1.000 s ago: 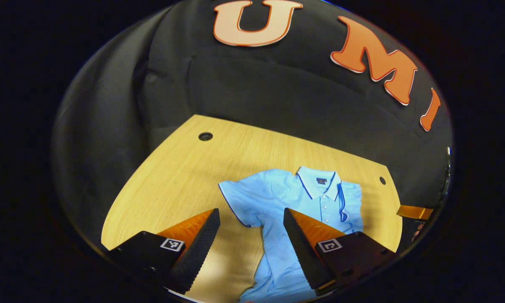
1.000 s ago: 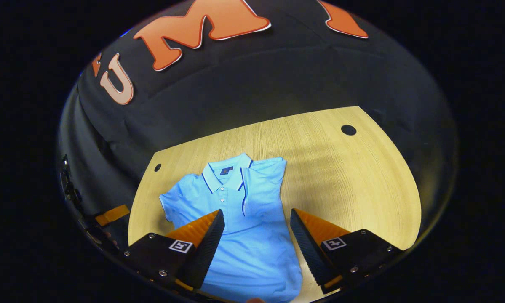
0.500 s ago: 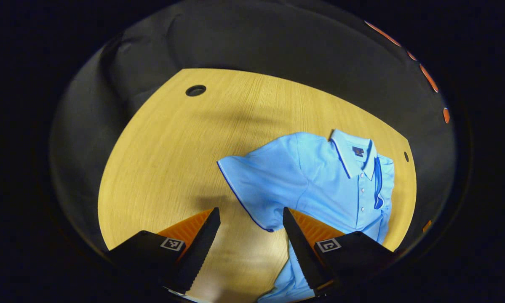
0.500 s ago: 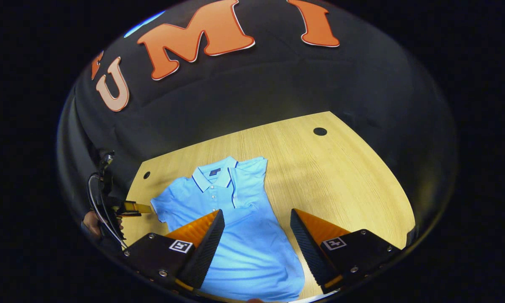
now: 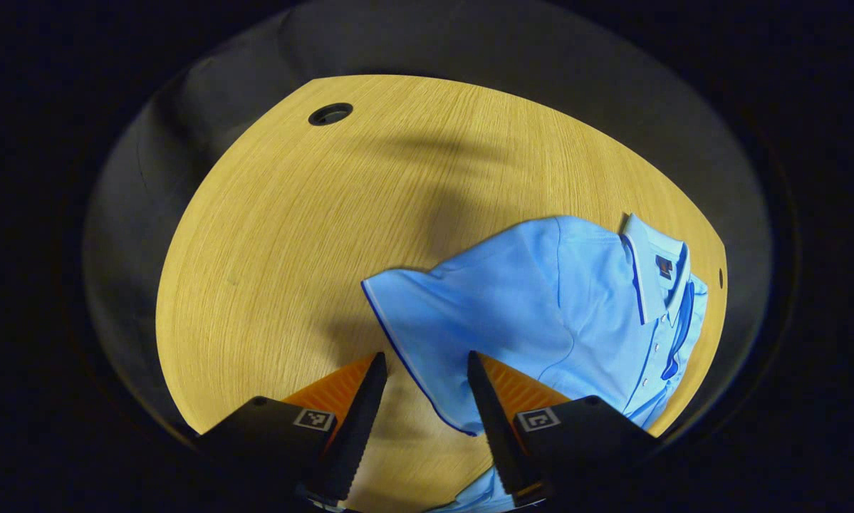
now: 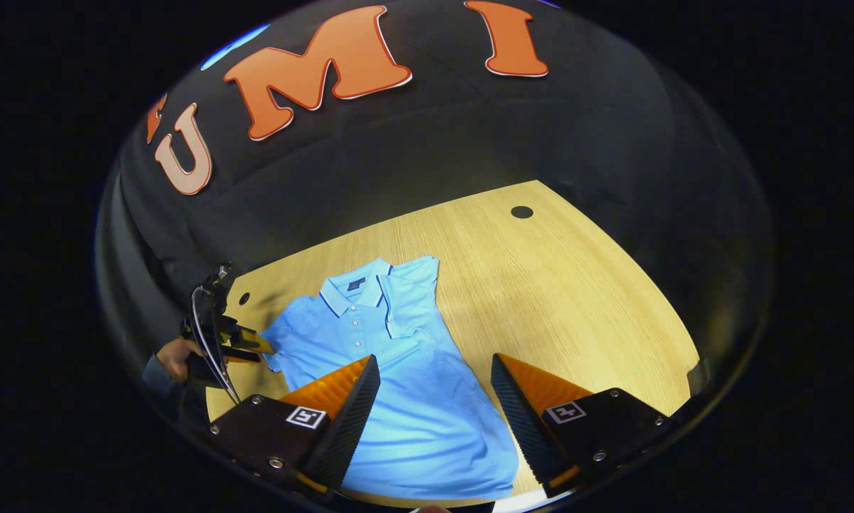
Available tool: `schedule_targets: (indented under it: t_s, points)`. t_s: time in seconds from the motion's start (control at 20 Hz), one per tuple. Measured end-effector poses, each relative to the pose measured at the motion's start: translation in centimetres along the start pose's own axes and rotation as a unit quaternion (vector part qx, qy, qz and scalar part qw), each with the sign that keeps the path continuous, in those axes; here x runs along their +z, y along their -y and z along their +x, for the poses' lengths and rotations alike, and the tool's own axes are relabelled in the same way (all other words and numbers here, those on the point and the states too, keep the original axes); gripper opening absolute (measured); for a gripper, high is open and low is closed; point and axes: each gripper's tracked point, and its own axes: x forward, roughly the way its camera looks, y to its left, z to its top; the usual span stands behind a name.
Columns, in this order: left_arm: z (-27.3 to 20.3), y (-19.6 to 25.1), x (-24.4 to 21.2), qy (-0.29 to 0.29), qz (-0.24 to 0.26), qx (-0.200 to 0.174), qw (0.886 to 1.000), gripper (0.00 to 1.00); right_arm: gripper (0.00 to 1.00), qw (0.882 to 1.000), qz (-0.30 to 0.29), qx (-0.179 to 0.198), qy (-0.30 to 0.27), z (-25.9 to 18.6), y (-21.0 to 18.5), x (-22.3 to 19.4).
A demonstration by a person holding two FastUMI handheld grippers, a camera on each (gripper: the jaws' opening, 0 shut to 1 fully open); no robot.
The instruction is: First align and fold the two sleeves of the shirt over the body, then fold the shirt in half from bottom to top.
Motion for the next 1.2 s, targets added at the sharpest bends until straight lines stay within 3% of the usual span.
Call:
schedule_targets:
  t_s: [0.15,0.2,0.3,0.4,0.55,0.7,1.2]
  points:
    - [-0.2,0.8,0.0,-0.004,0.009,0.005,1.000,0.78,0.96,1.000,-0.005,0.004,0.002,-0.7,0.1,-0.3]
    - [-0.1,1.2,0.1,-0.003,0.009,0.001,1.000,0.55,0.96,1.000,-0.005,0.006,0.003,-0.6,0.0,-0.3]
    - [-0.2,2.1,0.1,0.004,0.011,-0.009,1.000,0.31,0.96,1.000,0.003,0.009,0.002,-0.6,0.0,-0.5]
    - [0.0,2.6,0.1,0.014,0.009,-0.017,1.000,0.14,0.96,1.000,0.009,0.019,0.003,-0.8,0.1,-0.5]
    - [-0.9,4.0,0.0,0.021,-0.001,-0.064,0.998,0.07,0.96,1.000,0.017,0.017,0.008,-1.4,1.2,-1.0]
    - [-2.3,5.2,1.3,0.048,0.014,-0.084,0.995,0.06,0.96,0.999,0.030,0.014,0.007,-2.1,2.3,-1.5]
    - [-7.7,14.8,3.1,0.116,0.125,-0.143,0.975,0.06,0.94,0.998,0.052,-0.020,0.008,-4.1,6.1,-3.2]
